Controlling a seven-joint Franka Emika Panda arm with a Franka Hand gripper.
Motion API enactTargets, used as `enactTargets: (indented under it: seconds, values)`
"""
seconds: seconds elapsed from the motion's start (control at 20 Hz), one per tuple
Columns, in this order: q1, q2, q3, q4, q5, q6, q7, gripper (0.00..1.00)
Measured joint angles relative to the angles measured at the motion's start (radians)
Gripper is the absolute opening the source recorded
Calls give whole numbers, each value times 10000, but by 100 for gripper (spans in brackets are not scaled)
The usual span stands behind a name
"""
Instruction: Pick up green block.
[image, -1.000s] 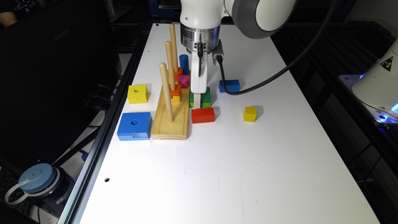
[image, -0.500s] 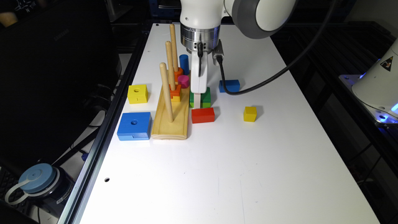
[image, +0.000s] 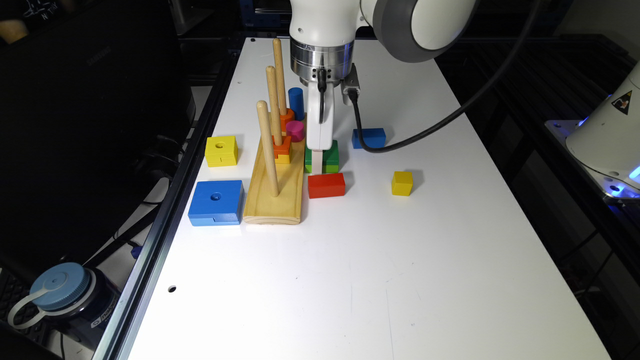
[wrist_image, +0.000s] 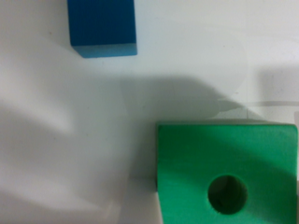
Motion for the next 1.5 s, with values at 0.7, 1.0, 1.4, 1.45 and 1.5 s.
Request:
enactTargets:
  seconds: [0.7, 1.0, 1.4, 1.45, 1.5]
  values:
    - [-7, -66, 15, -15, 1, -15, -1, 0]
    - [-14, -496, 87, -95, 80, -292, -1, 0]
    - [-57, -707, 150, -106, 124, -408, -8, 0]
    - [-80, -843, 194, -105, 157, -533, -15, 0]
    - [-119, -1003, 259, -105, 190, -674, -19, 0]
